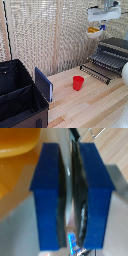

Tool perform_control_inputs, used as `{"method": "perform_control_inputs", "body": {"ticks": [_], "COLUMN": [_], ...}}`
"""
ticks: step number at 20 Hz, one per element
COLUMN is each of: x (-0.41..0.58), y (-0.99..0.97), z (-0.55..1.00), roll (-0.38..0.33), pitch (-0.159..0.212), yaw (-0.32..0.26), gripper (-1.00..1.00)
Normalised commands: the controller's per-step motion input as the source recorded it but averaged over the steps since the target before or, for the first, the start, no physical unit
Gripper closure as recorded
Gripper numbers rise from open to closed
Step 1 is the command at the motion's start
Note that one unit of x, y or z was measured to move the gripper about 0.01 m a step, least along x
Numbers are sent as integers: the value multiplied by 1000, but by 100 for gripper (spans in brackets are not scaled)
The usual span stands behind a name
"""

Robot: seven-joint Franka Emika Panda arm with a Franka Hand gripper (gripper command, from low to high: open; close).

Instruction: Gently stretch your hand towards the oven tray's handle, obtaining a firm grip, and draw it cautiously out of the oven. Transition your grip to the hot dog bowl, gingerly seizing the edge, and elevate it from the surface. Hover the bowl over the tray, delicately lower it, and temper your grip, establishing the bowl's equilibrium.

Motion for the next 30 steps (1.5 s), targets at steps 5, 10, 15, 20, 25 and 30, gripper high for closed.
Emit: {"method": "perform_control_inputs", "body": {"ticks": [5,10,15,20,25,30], "x": [-569,-366,-313,-220,-109,-166], "y": [-488,-313,-319,-335,-208,41], "z": [-482,-579,-517,-339,-278,-263], "roll": [-8,-31,-44,-17,-10,-22], "pitch": [-103,-81,-73,-103,-64,-1], "yaw": [-71,-50,-55,-53,-17,-50], "gripper": [100,100,100,100,100,100]}}
